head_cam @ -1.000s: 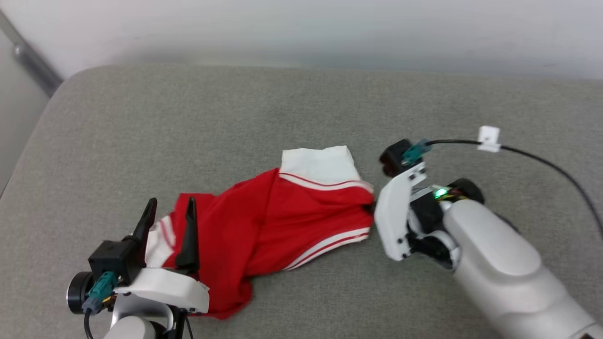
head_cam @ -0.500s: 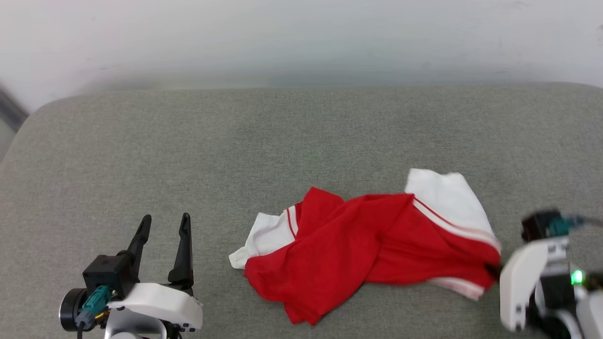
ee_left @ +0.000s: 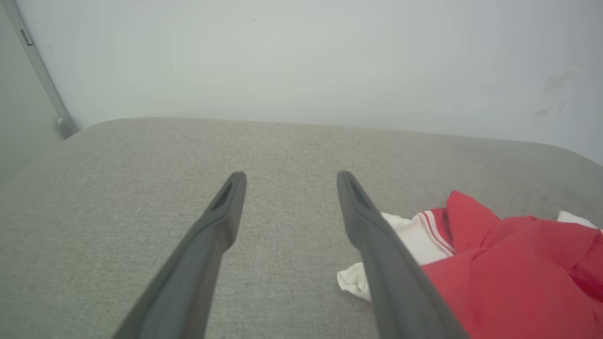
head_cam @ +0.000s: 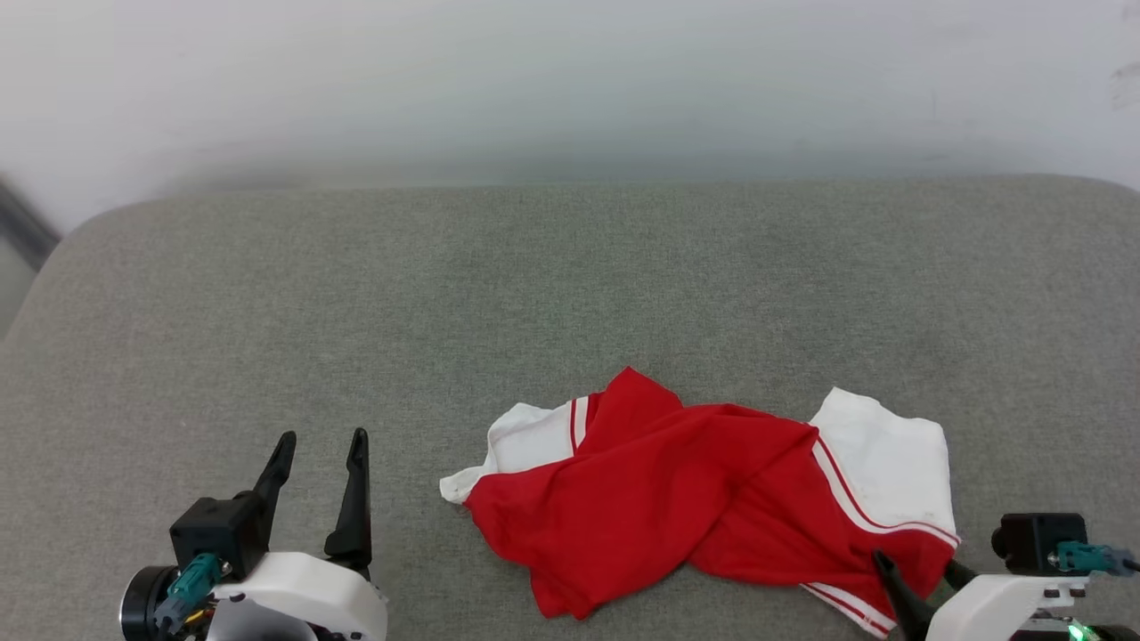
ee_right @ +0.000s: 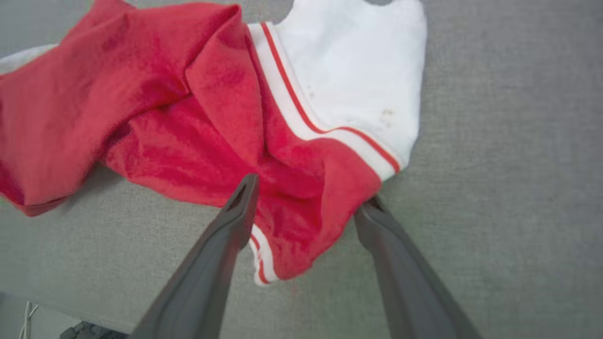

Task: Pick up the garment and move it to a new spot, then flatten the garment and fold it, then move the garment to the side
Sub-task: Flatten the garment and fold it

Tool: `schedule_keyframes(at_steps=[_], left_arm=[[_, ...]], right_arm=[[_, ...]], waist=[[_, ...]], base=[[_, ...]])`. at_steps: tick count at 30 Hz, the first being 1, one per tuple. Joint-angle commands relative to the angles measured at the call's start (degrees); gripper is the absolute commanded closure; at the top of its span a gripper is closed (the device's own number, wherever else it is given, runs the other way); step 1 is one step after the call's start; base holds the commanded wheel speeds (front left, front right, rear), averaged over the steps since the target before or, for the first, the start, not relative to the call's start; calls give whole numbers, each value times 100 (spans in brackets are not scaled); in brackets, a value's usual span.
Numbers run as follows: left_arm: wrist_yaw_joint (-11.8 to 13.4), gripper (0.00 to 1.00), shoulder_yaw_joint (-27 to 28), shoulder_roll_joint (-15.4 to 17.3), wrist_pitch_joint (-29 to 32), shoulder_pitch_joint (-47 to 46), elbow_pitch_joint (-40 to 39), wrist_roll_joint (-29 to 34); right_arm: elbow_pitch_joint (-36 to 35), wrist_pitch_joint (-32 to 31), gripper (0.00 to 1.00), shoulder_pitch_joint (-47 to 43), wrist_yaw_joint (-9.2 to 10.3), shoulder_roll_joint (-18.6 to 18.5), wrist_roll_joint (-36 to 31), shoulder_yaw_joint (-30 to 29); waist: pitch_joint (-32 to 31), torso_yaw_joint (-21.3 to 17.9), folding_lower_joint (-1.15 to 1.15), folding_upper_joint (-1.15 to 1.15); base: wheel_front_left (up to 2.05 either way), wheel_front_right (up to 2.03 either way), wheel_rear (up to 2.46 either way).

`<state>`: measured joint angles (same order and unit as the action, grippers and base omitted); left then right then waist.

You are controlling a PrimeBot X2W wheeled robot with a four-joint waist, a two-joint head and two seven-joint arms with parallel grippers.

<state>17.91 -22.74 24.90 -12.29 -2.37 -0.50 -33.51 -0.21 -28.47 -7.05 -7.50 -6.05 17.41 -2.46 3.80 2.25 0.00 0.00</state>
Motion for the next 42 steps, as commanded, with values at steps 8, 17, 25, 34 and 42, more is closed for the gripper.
schedule_keyframes(at_steps=[8, 17, 25, 34, 42], left_arm=[[120, 0, 25, 89, 52, 244, -46, -33], [149, 0, -122, 285, 502, 265, -259, 2], [-444, 0, -918, 428, 1889, -356, -459, -59], [-1107, 0, -1682, 442, 3344, -1153, 166, -110], [-1563, 0, -2101, 419, 4072, -1680, 843, -66]], right_arm=[[-222, 1764, 0, 100, 1, 189, -282, 37], [-515, 2416, 0, 129, 2, 231, -570, 372], [-754, 2275, 0, 5, 2, 273, -568, 530], [-793, 2290, 0, 209, 2, 306, -468, 606], [-682, 2376, 0, 401, 2, 319, -395, 623]], waist=[[-249, -20, 0, 0], [-367, -99, 0, 0], [-219, -186, 0, 0], [203, -399, 0, 0], [566, -525, 0, 0]], base=[[0, 0, 0], [0, 0, 0], [0, 0, 0], [0, 0, 0], [0, 0, 0]])
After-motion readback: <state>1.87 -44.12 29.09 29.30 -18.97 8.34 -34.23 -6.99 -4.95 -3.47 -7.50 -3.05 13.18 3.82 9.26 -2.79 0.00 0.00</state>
